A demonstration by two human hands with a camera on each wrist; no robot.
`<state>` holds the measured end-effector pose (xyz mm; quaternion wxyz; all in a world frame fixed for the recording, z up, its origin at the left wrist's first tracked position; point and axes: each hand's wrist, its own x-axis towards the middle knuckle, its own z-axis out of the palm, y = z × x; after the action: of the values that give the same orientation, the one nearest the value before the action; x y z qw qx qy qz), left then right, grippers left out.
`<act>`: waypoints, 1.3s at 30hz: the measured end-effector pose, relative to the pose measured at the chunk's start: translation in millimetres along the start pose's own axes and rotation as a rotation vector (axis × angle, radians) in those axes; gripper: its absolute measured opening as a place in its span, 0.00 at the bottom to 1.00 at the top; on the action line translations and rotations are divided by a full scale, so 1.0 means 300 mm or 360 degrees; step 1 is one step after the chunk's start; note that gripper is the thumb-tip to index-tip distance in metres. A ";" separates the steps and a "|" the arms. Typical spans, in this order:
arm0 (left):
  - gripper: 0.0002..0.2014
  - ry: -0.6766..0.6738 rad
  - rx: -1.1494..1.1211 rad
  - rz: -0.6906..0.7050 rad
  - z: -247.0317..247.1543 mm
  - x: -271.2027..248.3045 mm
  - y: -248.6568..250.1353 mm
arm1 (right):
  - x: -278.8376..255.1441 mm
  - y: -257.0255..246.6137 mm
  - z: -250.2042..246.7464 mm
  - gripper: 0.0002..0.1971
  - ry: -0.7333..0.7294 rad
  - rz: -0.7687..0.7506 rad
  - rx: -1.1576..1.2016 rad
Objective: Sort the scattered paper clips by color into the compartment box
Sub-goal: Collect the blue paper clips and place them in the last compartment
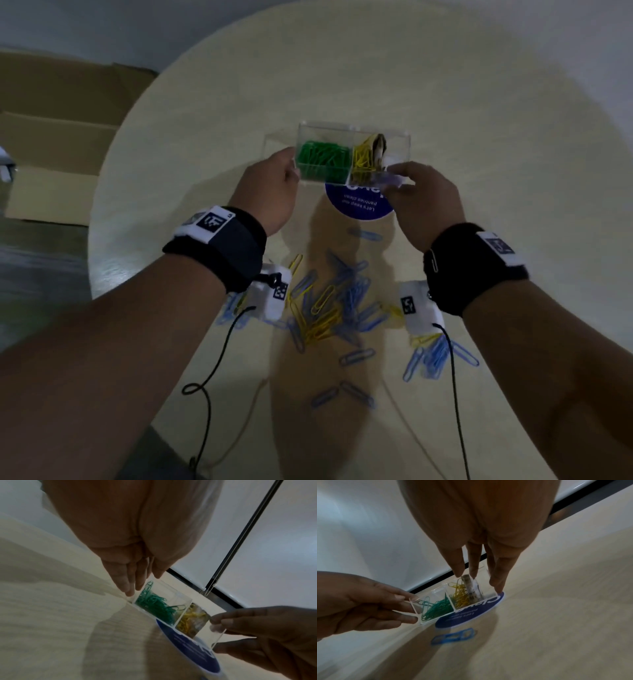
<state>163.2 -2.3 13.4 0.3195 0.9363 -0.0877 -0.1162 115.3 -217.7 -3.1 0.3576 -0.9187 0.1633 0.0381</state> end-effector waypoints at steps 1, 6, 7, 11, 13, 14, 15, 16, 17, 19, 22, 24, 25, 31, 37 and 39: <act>0.15 0.0018 0.0033 0.0016 -0.002 -0.026 -0.002 | -0.029 0.007 0.001 0.12 0.0003 -0.0022 -0.0012; 0.14 -0.0009 -0.0004 0.0023 -0.006 -0.185 -0.049 | -0.217 0.023 0.016 0.11 0.0037 -0.0202 -0.0006; 0.13 -0.0019 -0.0021 0.0025 -0.005 -0.208 -0.059 | -0.243 0.027 0.025 0.12 0.0034 -0.0205 0.0047; 0.22 -0.0073 -0.0053 -0.0085 -0.018 -0.254 -0.109 | -0.330 0.070 0.026 0.22 -0.0137 -0.0159 0.0115; 0.25 0.0004 0.0062 -0.0054 -0.046 -0.299 -0.167 | -0.405 0.121 -0.012 0.25 0.0032 -0.0153 -0.0019; 0.24 0.0083 0.0165 -0.0005 -0.063 -0.339 -0.204 | -0.460 0.156 -0.032 0.25 0.0149 -0.0124 -0.0117; 0.23 0.0145 0.0278 0.0016 -0.073 -0.387 -0.243 | -0.521 0.193 -0.048 0.26 0.0214 -0.0050 -0.0235; 0.22 0.0170 0.0371 0.0003 -0.078 -0.439 -0.277 | -0.582 0.221 -0.057 0.28 0.0200 0.0051 -0.0349; 0.21 0.0146 0.0425 -0.0032 -0.074 -0.489 -0.305 | -0.635 0.249 -0.053 0.29 0.0130 0.0147 -0.0440; 0.18 0.0060 0.0387 -0.0067 -0.042 -0.564 -0.338 | -0.705 0.279 -0.022 0.29 0.0016 0.0214 -0.0484; 0.17 -0.0056 0.0259 0.0038 0.023 -0.614 -0.318 | -0.696 0.244 0.035 0.29 -0.0007 0.0142 -0.0304; 0.16 -0.0133 0.0272 0.0125 0.065 -0.617 -0.281 | -0.645 0.199 0.079 0.28 -0.0039 0.0055 -0.0265; 0.17 -0.0178 0.0287 0.0164 0.080 -0.613 -0.266 | -0.617 0.178 0.101 0.28 -0.0062 -0.0019 -0.0263; 0.20 -0.0075 0.0495 0.0344 0.048 -0.552 -0.203 | -0.521 0.070 0.110 0.25 0.0103 -0.0394 -0.0463; 0.31 -0.0510 0.0868 0.0719 0.121 -0.578 -0.226 | -0.578 0.080 0.176 0.33 -0.0585 -0.0621 -0.0886; 0.34 -0.0549 0.0898 0.0689 0.111 -0.614 -0.255 | -0.576 0.095 0.171 0.35 -0.0651 -0.0526 -0.0943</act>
<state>-15.2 82.2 -29.8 0.0473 0.9139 -0.3640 -0.1732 -54.8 -156.0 -27.2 0.1036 -0.9694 -0.0794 0.2077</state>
